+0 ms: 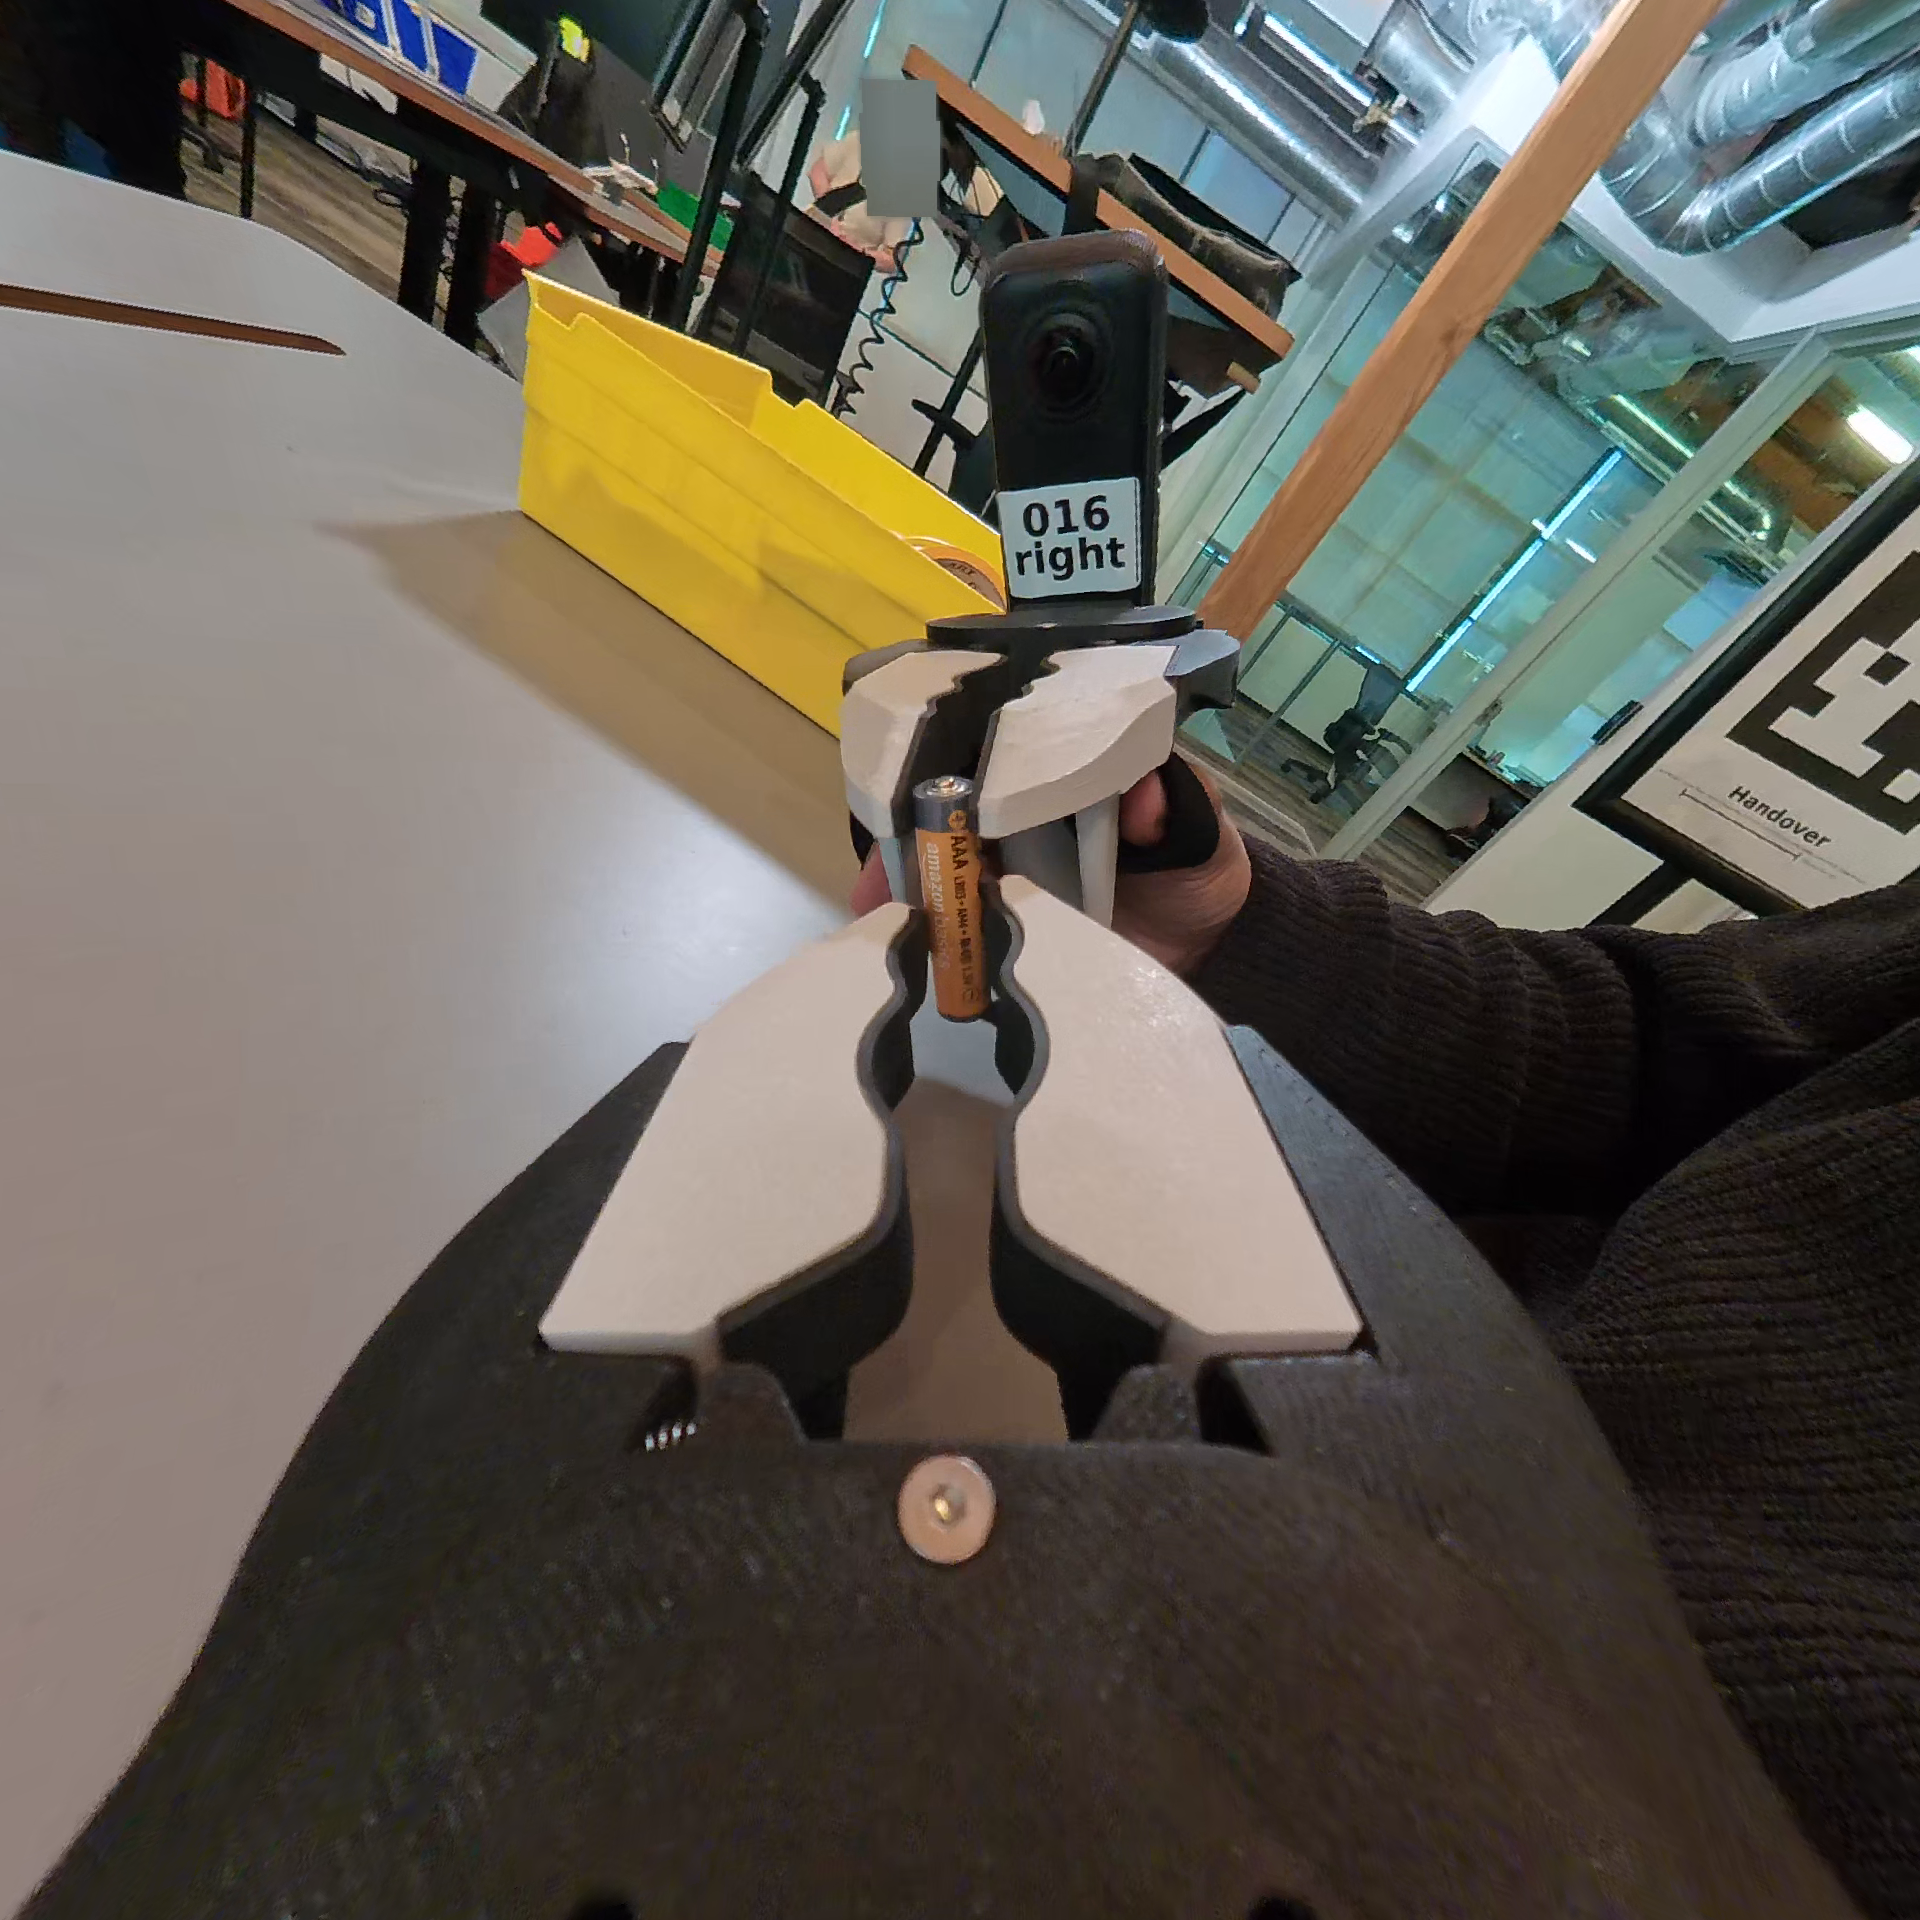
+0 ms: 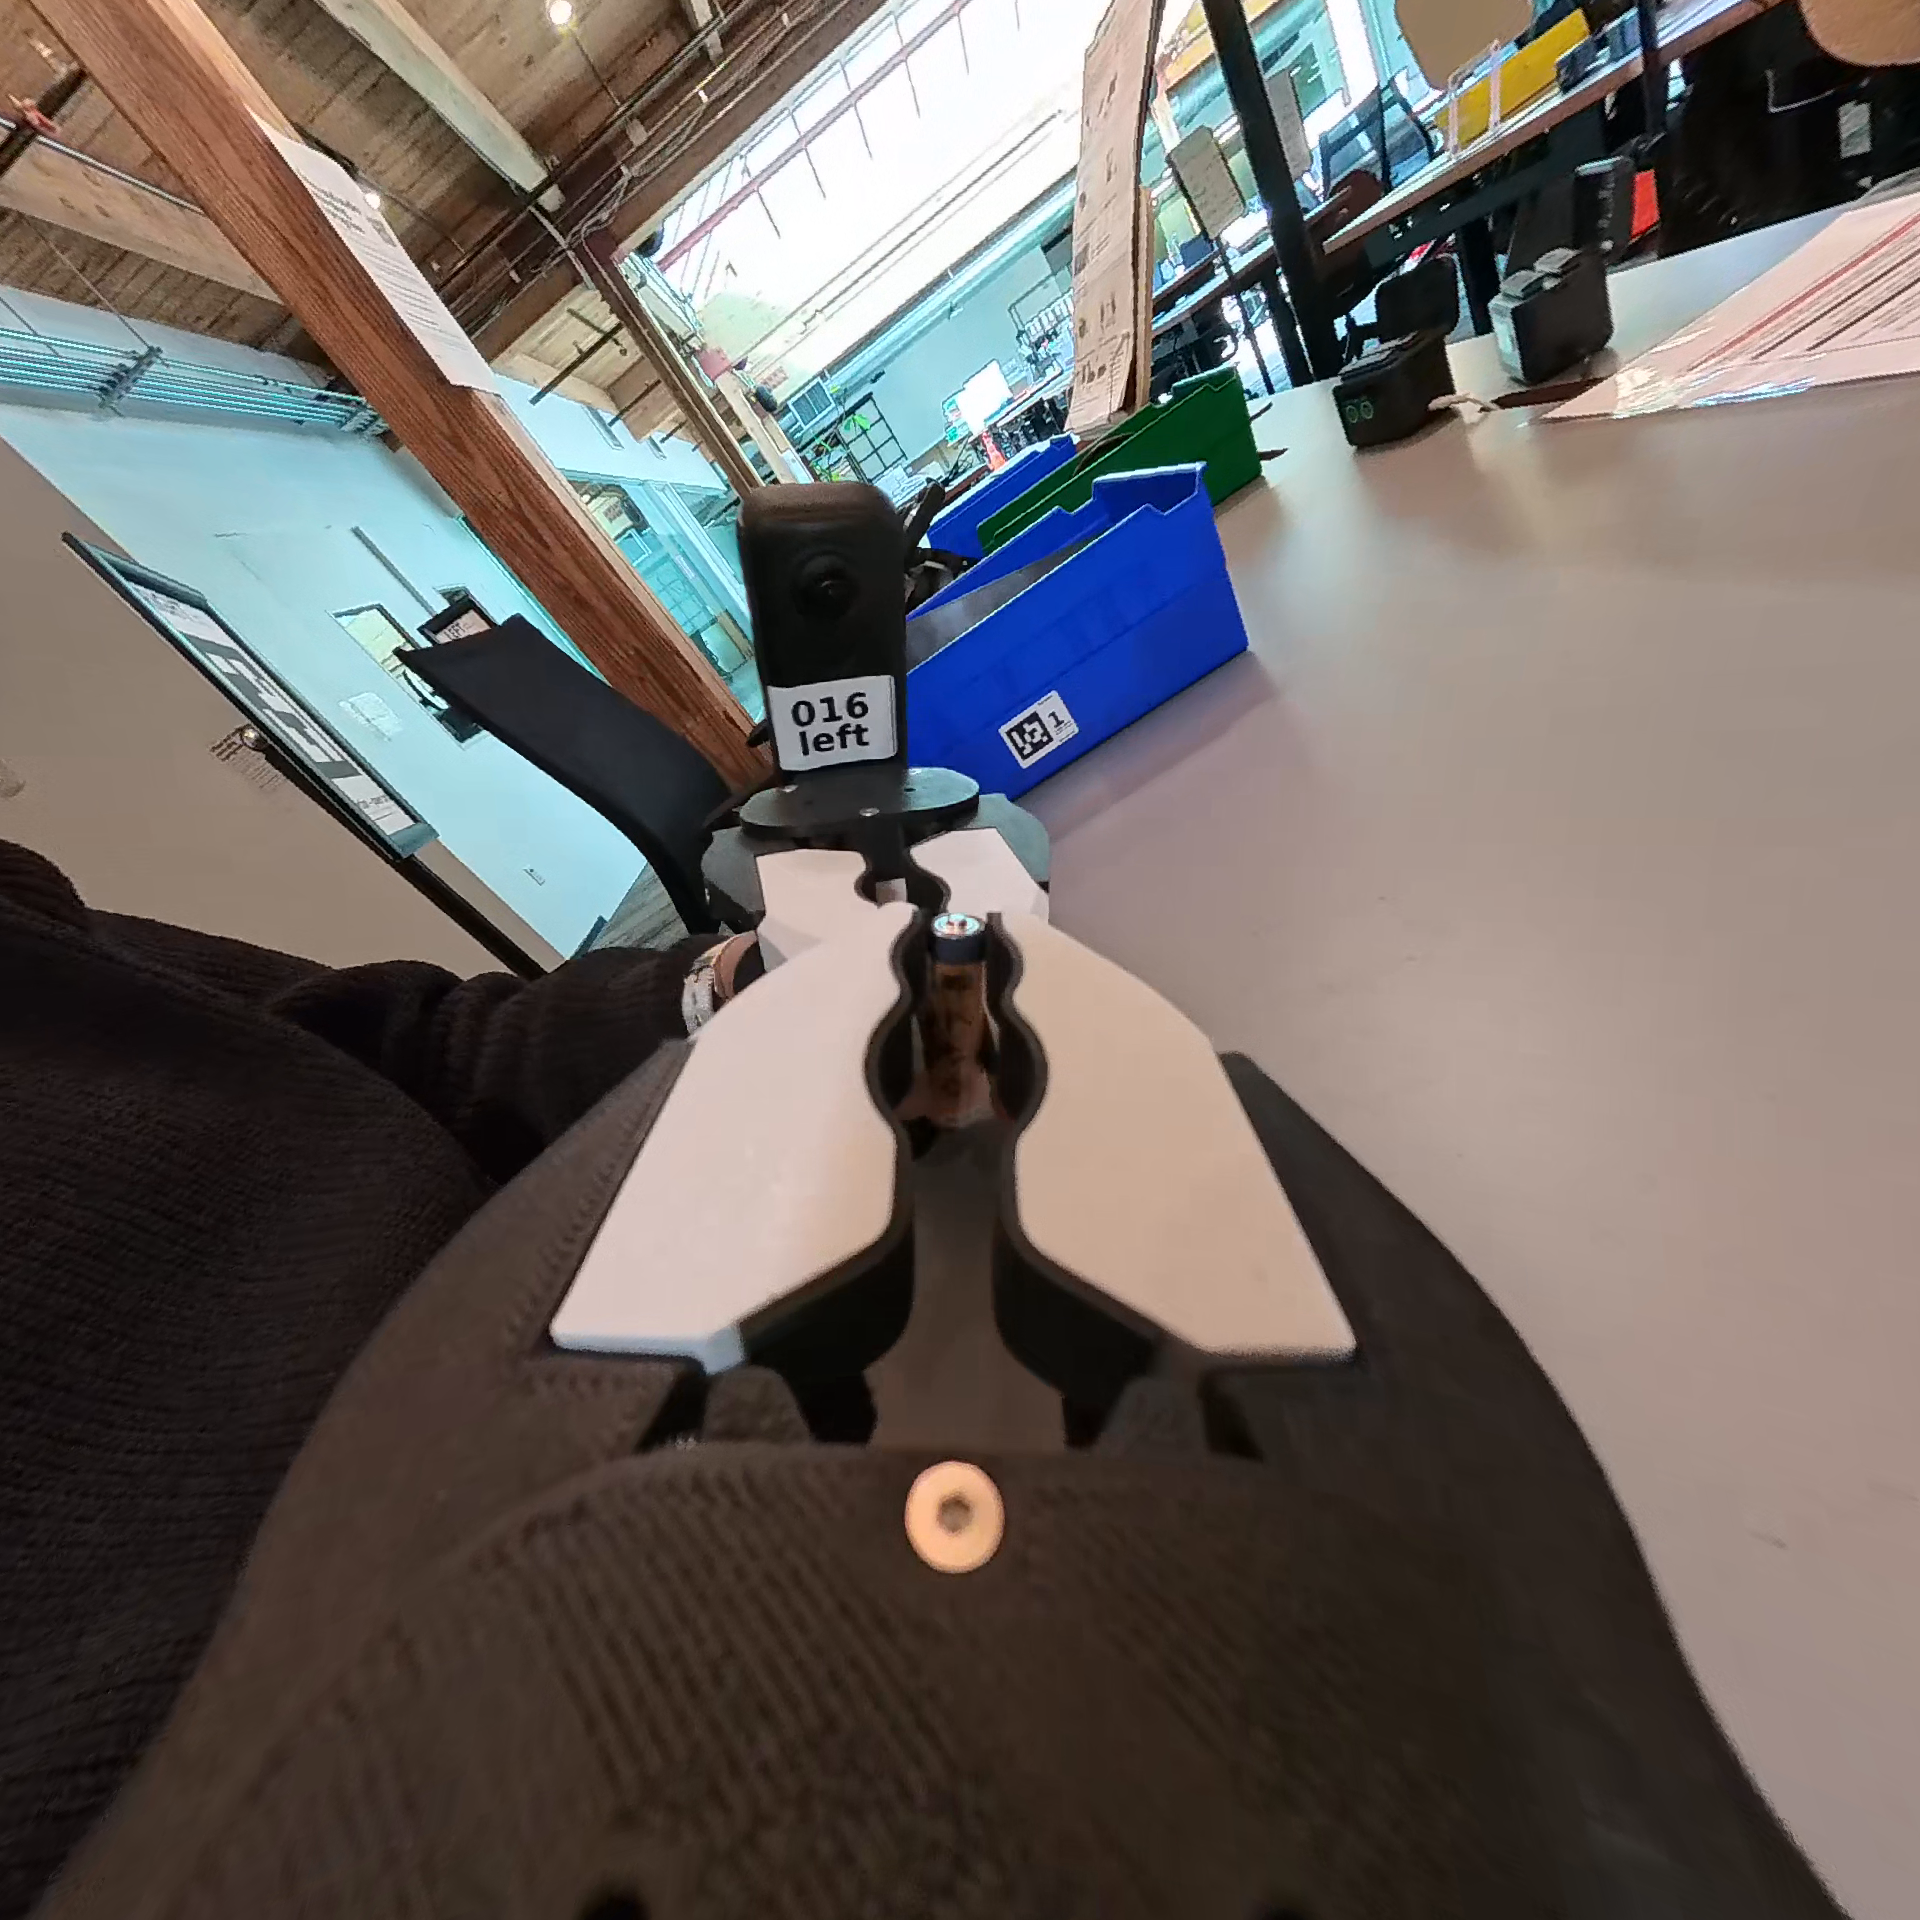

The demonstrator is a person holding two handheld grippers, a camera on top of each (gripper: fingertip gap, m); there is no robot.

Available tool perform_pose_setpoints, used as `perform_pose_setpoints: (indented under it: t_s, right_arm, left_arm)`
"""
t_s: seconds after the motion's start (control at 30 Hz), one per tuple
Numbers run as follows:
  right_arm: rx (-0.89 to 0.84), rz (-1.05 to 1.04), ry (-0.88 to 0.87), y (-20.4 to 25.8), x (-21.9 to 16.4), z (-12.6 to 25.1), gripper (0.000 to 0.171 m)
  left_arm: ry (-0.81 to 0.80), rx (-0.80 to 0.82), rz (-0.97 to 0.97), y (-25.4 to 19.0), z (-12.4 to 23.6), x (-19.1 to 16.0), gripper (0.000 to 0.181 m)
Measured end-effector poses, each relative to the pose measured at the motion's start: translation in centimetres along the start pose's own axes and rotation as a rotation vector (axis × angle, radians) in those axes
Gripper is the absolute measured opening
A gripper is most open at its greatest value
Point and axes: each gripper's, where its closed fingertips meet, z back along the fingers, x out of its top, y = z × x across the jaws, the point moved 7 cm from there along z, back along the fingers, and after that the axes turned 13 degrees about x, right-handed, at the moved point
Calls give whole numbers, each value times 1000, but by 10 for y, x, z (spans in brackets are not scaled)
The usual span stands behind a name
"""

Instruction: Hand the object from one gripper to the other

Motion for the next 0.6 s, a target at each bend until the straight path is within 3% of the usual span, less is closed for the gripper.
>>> perform_pose_setpoints:
  t_s: [0.6]
  right_arm:
    - [-22, 11, -36, 0, 5, 6, 10]
  left_arm:
    - [-1, -13, 13, 0, 0, -1, 14]
